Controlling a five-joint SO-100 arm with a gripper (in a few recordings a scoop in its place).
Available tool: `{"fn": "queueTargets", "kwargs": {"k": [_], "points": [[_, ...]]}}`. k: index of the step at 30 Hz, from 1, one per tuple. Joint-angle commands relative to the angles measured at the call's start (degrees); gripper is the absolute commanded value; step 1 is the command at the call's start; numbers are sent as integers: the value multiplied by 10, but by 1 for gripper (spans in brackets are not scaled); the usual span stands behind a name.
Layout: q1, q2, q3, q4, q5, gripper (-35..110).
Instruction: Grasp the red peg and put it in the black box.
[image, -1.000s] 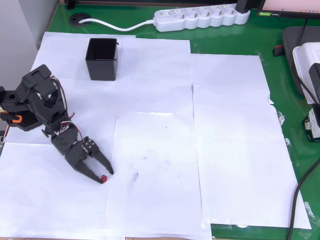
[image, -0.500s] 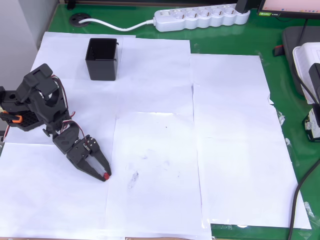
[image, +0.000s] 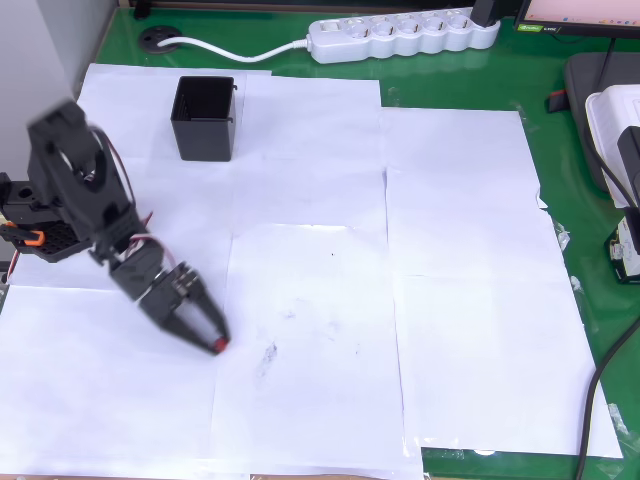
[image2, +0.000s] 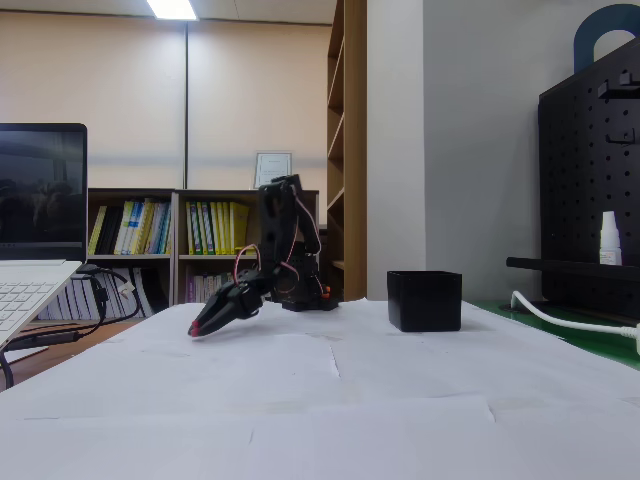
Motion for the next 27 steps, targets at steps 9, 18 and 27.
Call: {"fn": "queueTargets", "kwargs": {"k": [9, 18, 27], "points": [[-322, -373, 440, 775, 125, 0], [-575, -330, 715, 1224, 268, 0], [-677, -181, 682, 1274, 446, 0]]}}
